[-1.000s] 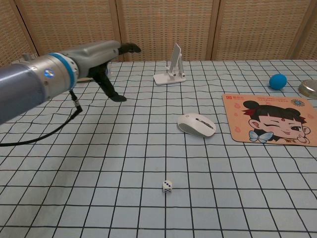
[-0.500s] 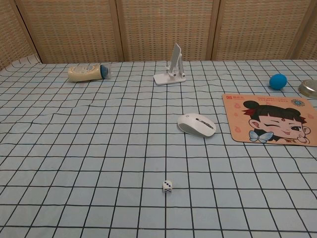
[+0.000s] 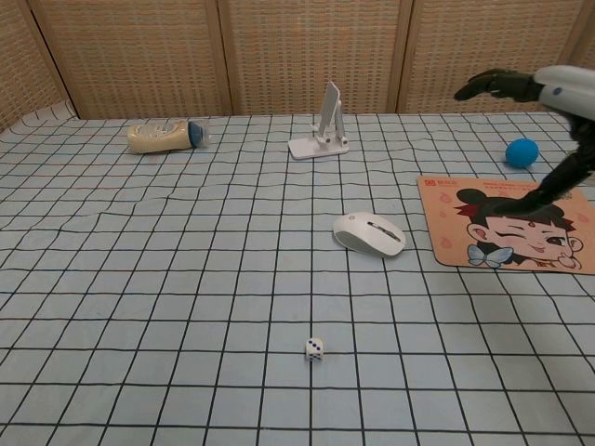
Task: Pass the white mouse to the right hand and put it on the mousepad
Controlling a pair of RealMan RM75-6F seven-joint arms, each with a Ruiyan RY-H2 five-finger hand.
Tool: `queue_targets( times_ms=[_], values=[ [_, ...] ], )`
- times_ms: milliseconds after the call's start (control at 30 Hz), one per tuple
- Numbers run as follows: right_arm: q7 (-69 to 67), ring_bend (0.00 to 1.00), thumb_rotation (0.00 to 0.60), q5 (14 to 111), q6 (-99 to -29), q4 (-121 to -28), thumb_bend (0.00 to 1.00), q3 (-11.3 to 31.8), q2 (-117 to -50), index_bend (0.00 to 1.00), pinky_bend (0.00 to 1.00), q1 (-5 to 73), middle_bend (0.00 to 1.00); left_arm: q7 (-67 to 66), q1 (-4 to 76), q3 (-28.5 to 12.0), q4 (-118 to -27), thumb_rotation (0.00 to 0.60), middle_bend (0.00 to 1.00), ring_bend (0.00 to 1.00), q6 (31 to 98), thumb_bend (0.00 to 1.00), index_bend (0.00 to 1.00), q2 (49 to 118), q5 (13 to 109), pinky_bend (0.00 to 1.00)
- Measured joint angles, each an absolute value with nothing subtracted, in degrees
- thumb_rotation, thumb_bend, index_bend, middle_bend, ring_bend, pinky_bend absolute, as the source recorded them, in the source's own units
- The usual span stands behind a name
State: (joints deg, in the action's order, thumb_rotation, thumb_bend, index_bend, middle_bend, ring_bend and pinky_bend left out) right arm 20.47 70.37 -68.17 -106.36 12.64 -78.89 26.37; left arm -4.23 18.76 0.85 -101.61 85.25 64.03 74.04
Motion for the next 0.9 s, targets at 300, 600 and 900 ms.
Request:
queue_targets(
  times_ms=[300,600,900],
  values=[
    [34.9,0.00,0.600,51.9,-65.7,-103.5,0.17,17.3,-93.9,0.14,0.00,37.6,0.00,-0.9,18.1,-0.8,-100.5,0.600,0.00,0.00,81.9,0.21,0.05,63.2,74.0,0.00],
    [39.2,0.00,0.600,43.6,-65.4,-91.9,0.18,20.0,-102.5,0.22,0.00,44.1,0.04,1.8,17.4,-2.3,-99.7,0.600,0.00,0.00,79.7,0.21,0.05,62.5,74.3,0.00],
    [39.4,0.00,0.600,40.4,-65.4,-85.7,0.20,20.6,-105.6,0.23,0.00,46.0,0.05,2.3,17.2,-3.0,-99.4,0.600,0.00,0.00,78.1,0.21,0.05,62.5,74.3,0.00]
  ],
)
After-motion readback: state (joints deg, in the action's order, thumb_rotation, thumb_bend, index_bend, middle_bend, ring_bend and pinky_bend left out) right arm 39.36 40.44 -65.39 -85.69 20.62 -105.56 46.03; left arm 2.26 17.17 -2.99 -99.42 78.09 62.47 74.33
